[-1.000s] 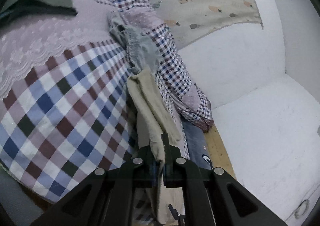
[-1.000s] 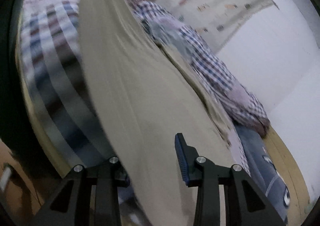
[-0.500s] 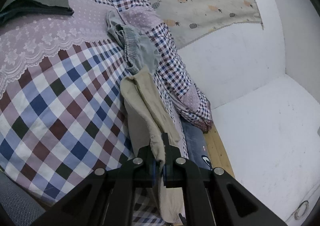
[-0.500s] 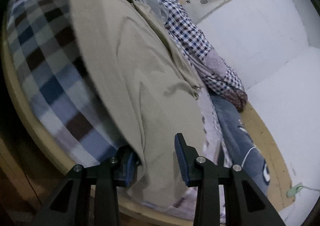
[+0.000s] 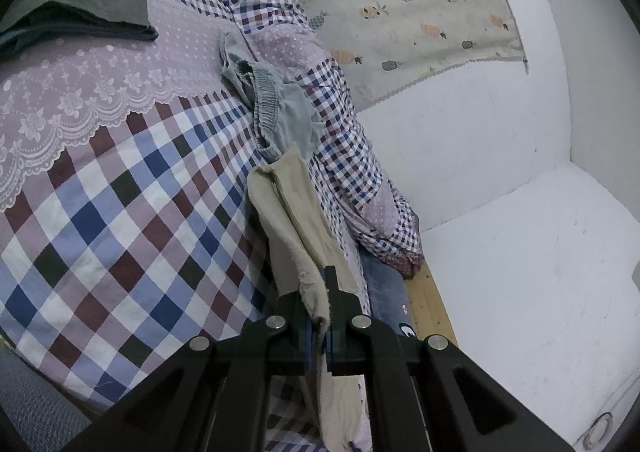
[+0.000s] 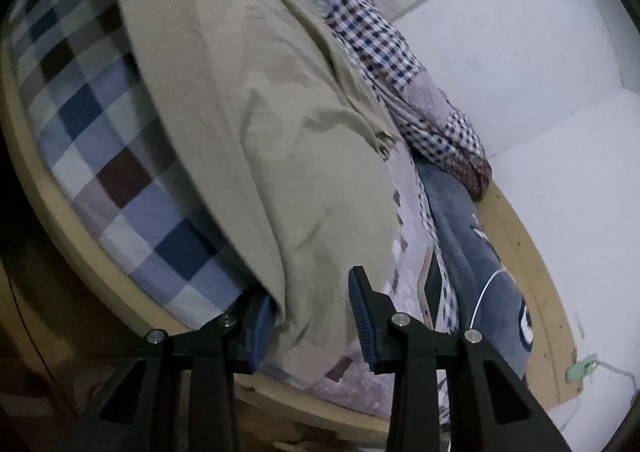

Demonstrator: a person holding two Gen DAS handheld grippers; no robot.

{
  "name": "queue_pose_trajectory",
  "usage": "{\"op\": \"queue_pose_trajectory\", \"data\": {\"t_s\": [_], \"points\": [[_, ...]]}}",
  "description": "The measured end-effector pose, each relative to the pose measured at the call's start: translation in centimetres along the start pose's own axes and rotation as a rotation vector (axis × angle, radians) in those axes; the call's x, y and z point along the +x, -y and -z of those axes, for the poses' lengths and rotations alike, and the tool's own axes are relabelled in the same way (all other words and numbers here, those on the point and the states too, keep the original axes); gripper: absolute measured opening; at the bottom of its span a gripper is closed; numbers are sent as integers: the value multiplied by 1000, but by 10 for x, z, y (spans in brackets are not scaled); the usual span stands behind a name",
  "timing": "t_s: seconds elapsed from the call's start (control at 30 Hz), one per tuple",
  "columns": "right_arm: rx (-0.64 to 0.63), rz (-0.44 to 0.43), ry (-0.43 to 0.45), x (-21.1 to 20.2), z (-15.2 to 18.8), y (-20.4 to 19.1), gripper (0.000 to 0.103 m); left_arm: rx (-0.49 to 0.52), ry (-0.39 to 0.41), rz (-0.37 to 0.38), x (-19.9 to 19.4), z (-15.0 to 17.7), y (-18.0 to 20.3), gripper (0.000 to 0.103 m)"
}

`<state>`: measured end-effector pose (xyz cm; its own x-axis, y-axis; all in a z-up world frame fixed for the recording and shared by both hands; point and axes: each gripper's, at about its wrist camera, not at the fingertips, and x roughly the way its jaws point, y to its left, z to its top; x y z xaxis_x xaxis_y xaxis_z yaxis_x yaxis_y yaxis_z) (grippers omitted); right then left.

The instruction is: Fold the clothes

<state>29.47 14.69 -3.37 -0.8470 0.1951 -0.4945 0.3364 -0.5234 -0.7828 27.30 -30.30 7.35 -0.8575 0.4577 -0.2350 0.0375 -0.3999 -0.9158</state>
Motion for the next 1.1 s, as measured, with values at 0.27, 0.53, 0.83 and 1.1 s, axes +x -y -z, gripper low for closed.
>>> {"op": "queue_pose_trajectory", "data": {"t_s": [0.27,0.53,0.83,1.1], "points": [[-108,-11,-50,3,14,-19,13,-13,4,0,-6,-3,-3,2],[-119,37,-93,7,23,-13,1,-16,4,-9,-7,-6,-3,2],[-3,-19,-17,-45,24,42,0,31,-32,-29,-11,-4,9,2],[13,3,26,-84,13,122,0,78,-61,-17,-32,-2,38,1]]}}
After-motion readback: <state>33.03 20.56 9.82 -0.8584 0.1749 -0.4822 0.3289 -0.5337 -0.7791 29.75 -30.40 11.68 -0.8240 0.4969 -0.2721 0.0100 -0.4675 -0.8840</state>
